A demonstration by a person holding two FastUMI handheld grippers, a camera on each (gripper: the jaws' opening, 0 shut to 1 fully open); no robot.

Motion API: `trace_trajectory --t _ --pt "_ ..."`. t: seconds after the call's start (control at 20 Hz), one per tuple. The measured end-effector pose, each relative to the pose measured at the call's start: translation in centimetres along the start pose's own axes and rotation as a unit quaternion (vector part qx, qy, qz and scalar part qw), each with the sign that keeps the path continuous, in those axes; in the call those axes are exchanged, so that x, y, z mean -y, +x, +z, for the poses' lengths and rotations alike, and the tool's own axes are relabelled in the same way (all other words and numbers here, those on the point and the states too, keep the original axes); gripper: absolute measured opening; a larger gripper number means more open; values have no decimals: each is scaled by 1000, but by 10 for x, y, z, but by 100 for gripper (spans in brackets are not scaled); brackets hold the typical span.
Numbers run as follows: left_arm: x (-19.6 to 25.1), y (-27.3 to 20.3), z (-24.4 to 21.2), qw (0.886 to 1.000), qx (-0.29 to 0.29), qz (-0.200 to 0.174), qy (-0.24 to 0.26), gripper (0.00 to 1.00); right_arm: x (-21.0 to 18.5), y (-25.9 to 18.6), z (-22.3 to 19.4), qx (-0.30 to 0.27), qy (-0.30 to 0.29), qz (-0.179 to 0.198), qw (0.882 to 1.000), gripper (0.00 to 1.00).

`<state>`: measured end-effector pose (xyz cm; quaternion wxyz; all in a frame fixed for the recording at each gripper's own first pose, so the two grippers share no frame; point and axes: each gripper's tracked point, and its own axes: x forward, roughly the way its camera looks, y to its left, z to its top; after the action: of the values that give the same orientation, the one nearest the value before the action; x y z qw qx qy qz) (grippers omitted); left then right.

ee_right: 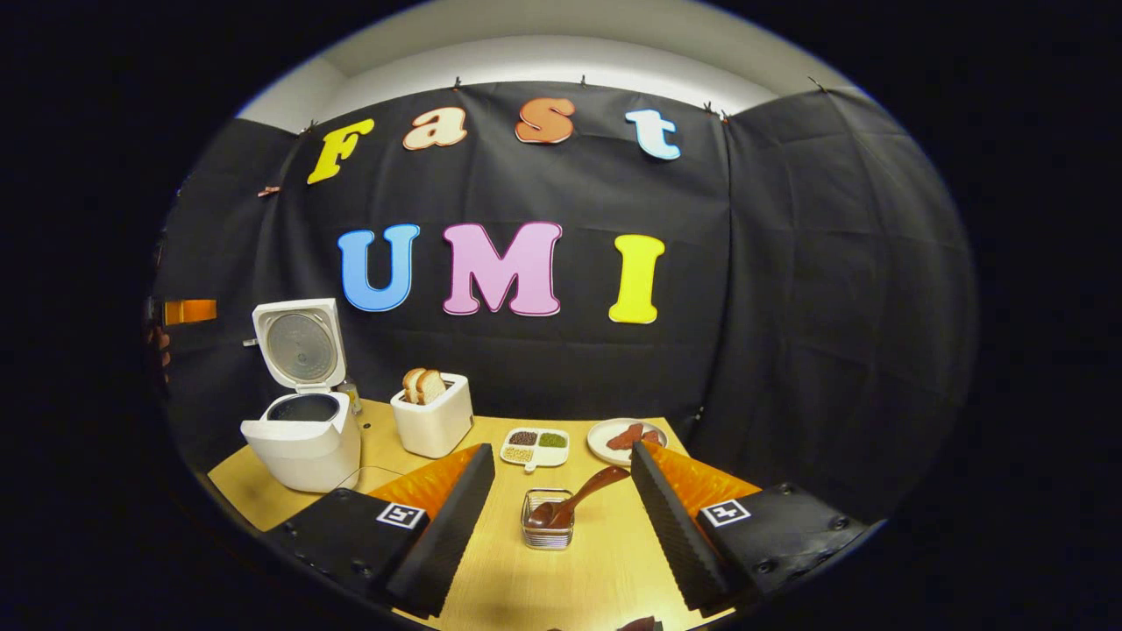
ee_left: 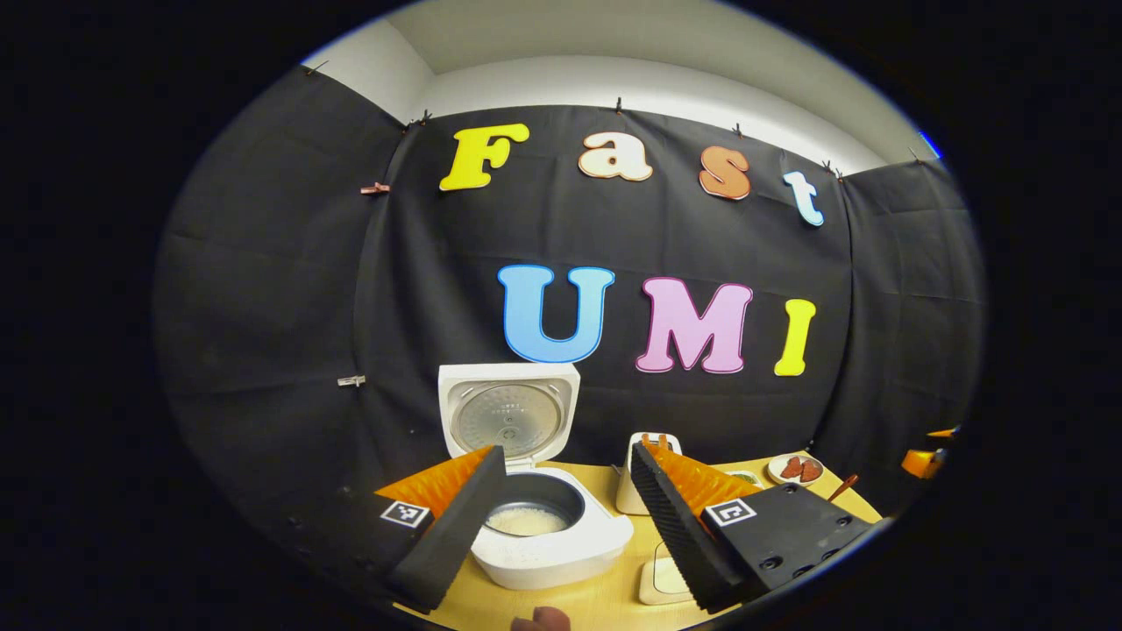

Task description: Close the left gripper, press the button to open the rice cooker; take a wooden spoon from the chopstick holder with the right hand, scoop a spoonful of rice and pour it into the rice cooker, then put the wooden spoon back into the chopstick holder.

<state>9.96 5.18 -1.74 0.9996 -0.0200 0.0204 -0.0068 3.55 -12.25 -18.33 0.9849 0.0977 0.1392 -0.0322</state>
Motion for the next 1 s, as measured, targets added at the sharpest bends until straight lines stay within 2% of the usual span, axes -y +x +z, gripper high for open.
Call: trace_trajectory --t 0.15,0.3,0.5,0.75,0.8,0.85,0.9,0.95,1.0 --pt "10 -17 -5 1000 -1 1 -28 98 18 32 -35 -24 11 -1 1000 98" --pt "12 -28 -19 999 -20 12 -34 98 31 66 -68 -50 3 6 999 97" --pt "16 -36 -30 999 -35 31 -20 97 31 110 -111 -84 38 28 995 96" --pt "16 -38 -40 997 -45 58 -30 95 27 162 -152 -126 81 36 988 96" --pt "14 -38 -45 996 -47 67 -28 94 25 172 -157 -131 91 39 986 91" --pt "13 -38 -46 996 -48 72 -24 94 21 180 -162 -135 103 42 985 78" --pt "13 -39 -49 996 -49 77 -19 94 18 184 -162 -137 111 40 984 72" --pt "13 -40 -52 995 -52 80 -11 94 14 186 -163 -135 114 42 983 55" --pt "12 -43 -56 995 -55 83 -1 94 8 189 -164 -130 114 43 984 52"
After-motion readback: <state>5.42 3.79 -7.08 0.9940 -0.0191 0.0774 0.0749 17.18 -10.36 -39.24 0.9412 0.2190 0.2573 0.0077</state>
